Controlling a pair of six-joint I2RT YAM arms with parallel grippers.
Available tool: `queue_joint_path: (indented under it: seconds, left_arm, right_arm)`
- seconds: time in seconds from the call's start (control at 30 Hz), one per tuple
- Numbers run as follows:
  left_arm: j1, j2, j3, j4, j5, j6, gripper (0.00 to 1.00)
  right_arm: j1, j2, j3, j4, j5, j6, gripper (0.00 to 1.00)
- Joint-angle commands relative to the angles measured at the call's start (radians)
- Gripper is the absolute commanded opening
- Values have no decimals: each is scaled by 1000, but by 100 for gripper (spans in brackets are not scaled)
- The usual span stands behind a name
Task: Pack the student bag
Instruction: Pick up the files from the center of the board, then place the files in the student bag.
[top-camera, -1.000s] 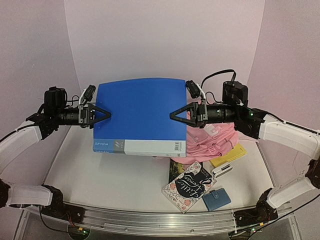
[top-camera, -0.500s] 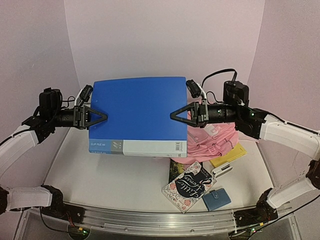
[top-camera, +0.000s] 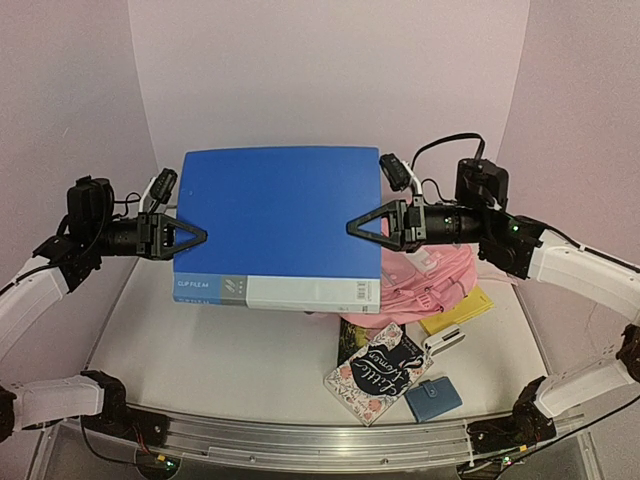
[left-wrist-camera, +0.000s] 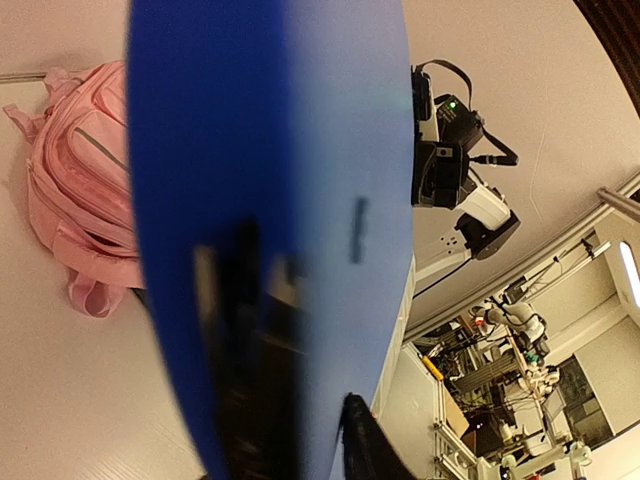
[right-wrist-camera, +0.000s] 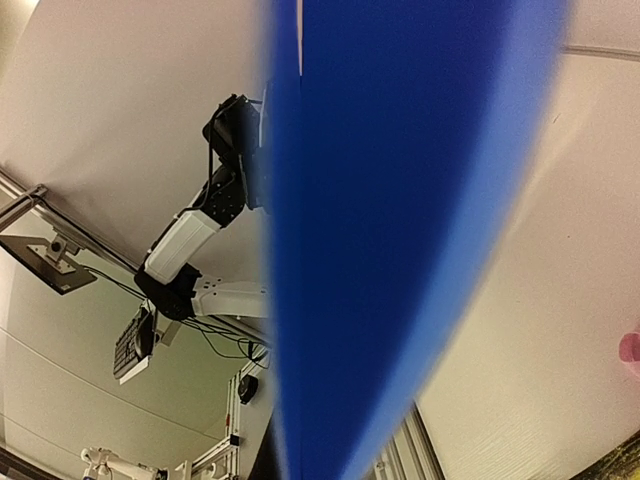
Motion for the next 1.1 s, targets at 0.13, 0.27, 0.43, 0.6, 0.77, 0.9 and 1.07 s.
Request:
queue_joint_path:
  seconds: [0.13,0.27,0.43,0.6,0.77,0.9,1.07]
  left_arm:
    - [3,-31,-20,23,1,-8,0]
    - [8,-16,-17,-66,-207,-22,0]
    - [66,73,-36,-81,-338,-124,0]
    - [137,109,-72,-22,-420,-210,0]
    - [194,99,-100,17,-449,-267,0]
    - [203,94,-106,-6,-448,-263,0]
    - [204,74,-118,-33,-412,-249,0]
  right_arm:
    - [-9,-8,52,-212,254,-182,10]
    - [-8,31,82,-372,497,-300,57]
    - [7,109,101,-465,710,-389,76]
    - [71,243,170,-551,941,-453,85]
    - [122,416,260,-602,1141,-478,87]
    - [123,530,337,-617,1278,-481,83]
    - [121,642,416,-640,1385,-515,74]
